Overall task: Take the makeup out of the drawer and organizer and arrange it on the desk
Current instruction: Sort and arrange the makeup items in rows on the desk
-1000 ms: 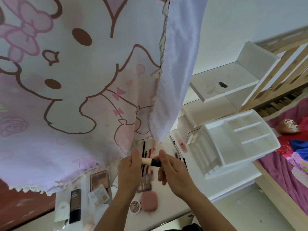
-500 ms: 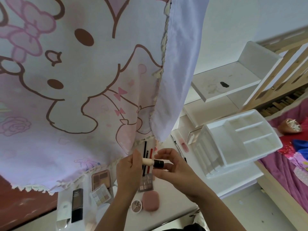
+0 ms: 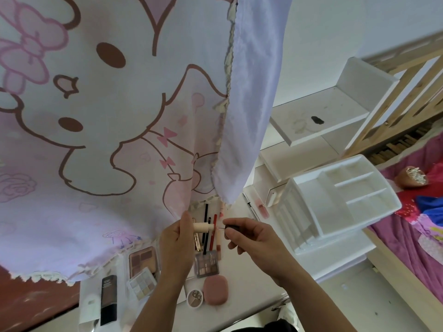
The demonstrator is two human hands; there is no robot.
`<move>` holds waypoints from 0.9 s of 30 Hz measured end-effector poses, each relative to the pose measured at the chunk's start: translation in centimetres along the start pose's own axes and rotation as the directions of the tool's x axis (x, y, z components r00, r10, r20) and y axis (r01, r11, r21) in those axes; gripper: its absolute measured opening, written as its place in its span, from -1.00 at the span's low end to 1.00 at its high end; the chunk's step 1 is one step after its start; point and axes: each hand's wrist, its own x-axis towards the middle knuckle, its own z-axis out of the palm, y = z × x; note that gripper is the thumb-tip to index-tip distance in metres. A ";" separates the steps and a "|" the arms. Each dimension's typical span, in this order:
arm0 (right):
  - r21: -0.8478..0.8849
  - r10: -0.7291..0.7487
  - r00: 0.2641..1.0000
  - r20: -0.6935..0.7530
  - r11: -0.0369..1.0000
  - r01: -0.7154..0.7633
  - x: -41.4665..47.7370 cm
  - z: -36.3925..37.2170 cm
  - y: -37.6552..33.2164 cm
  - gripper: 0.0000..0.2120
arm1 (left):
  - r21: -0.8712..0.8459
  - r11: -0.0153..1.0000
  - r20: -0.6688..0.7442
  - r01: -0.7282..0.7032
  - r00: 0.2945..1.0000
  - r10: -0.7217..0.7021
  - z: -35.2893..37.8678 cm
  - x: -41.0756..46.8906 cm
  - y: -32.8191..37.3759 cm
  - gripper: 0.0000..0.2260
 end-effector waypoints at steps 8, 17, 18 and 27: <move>0.024 0.030 0.996 -0.087 0.999 -0.028 0.8 -0.7 0.8 -0.77 | -0.143 0.969 0.154 0.202 0.971 -0.180 0.8 0.4 -1.2 -0.58; -0.029 0.072 0.995 -0.070 0.997 -0.074 2.0 -2.1 2.4 -0.79 | -0.241 0.911 0.339 0.334 0.909 -0.243 2.1 0.6 -2.1 -0.65; -0.035 0.074 0.995 -0.070 0.996 -0.076 2.1 -2.3 2.6 -0.79 | -0.247 0.906 0.346 0.344 0.904 -0.249 2.2 0.6 -2.2 -0.66; -0.037 0.128 0.983 -0.130 0.990 -0.134 3.5 -4.2 4.0 -0.61 | -0.387 0.759 0.427 0.523 0.832 -0.355 3.3 2.1 -4.0 -0.76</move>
